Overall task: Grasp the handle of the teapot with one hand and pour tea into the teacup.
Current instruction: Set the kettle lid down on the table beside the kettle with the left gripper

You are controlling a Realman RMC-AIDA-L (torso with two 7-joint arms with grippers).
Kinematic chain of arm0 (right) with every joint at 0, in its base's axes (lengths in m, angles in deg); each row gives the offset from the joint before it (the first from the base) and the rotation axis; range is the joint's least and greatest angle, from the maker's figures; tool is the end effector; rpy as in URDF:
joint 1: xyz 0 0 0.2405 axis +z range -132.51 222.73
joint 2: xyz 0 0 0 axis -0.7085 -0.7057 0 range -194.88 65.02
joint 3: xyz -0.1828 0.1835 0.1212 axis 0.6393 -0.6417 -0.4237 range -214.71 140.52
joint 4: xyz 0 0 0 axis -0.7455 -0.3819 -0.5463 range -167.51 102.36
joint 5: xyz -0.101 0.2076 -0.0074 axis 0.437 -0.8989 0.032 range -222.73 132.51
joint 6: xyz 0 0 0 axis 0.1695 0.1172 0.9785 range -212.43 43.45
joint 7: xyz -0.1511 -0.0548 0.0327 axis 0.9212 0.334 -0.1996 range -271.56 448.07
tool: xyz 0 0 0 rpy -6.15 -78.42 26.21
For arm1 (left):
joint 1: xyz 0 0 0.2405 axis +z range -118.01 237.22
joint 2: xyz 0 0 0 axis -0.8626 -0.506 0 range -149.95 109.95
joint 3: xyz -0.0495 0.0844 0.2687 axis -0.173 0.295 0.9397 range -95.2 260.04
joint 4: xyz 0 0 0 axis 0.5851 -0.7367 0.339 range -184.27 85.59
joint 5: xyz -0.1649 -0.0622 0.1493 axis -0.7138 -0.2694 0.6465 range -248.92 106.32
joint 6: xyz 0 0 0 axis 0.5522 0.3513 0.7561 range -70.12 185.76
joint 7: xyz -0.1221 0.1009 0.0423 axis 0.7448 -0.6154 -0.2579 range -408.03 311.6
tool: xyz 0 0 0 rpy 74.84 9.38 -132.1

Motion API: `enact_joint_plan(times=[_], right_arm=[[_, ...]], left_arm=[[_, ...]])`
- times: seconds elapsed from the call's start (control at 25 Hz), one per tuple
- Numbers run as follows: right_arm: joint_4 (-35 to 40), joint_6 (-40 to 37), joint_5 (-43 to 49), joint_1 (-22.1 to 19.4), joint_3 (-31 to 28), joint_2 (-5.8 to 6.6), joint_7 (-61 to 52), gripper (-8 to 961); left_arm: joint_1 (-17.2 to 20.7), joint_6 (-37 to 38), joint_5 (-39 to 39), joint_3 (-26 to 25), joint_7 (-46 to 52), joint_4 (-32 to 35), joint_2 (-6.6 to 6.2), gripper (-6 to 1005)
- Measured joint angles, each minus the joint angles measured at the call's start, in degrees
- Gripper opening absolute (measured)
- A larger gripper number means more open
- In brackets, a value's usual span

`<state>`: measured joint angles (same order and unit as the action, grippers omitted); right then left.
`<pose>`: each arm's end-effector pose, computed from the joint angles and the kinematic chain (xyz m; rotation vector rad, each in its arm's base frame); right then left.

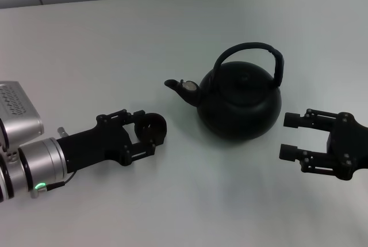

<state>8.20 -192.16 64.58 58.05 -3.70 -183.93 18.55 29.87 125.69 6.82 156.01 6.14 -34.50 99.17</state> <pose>0.3456 0.2497 0.0051 -2.6259 0.6199 0.9502 -0.3067 0.3398 -0.1314 -2.6756 -0.5504 -0.6366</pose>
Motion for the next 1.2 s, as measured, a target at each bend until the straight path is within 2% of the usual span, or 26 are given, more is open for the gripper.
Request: enact_joint_plan(times=[1.2], right_arm=[[0.1, 0.5, 0.2, 0.7, 0.0, 0.09, 0.0, 709]], left_arm=[[0.1, -2.3, 0.0, 2.3, 0.6, 0.5, 0.00, 677]])
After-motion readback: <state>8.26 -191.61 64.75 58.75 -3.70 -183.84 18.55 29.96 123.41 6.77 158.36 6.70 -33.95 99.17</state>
